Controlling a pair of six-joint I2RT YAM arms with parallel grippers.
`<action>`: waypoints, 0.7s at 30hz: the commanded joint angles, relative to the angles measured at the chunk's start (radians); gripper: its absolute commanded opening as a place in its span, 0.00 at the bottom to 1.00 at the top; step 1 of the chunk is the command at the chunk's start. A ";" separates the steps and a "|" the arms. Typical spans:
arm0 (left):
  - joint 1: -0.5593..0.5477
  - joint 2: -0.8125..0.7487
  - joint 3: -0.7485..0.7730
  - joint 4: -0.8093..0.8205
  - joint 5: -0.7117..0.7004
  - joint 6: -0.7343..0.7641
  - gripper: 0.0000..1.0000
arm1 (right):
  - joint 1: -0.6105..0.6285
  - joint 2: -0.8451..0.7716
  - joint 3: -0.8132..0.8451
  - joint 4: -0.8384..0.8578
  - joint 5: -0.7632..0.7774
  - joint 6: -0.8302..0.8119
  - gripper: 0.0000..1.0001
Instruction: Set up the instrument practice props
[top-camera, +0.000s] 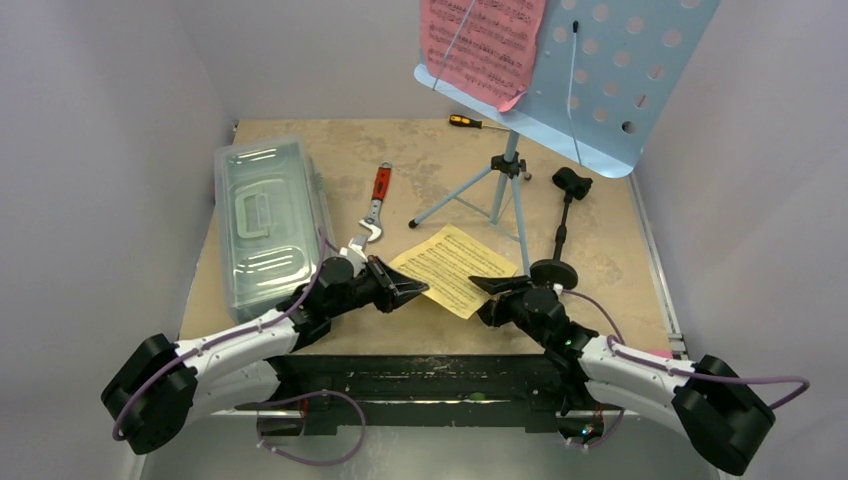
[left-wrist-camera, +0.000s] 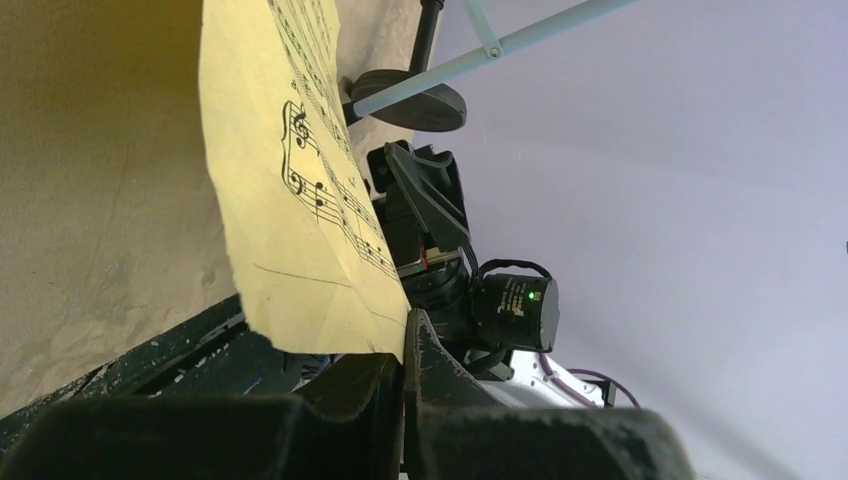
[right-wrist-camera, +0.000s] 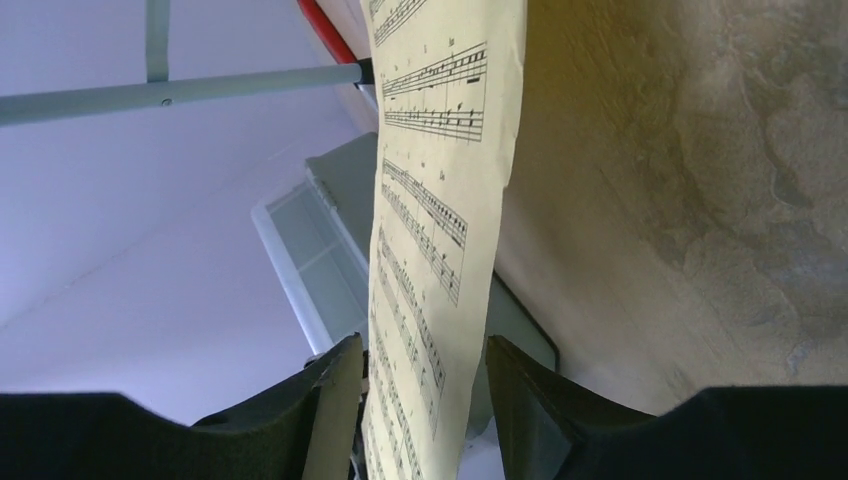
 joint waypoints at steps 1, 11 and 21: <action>0.005 -0.031 -0.014 0.043 0.045 0.020 0.00 | -0.002 0.039 0.030 0.063 0.035 0.044 0.43; 0.005 -0.150 0.237 -0.552 0.037 0.494 0.71 | -0.002 -0.108 0.026 0.008 -0.070 -0.285 0.00; 0.005 -0.132 0.804 -1.268 -0.253 1.095 0.91 | -0.004 -0.559 0.130 -0.223 -0.218 -0.955 0.00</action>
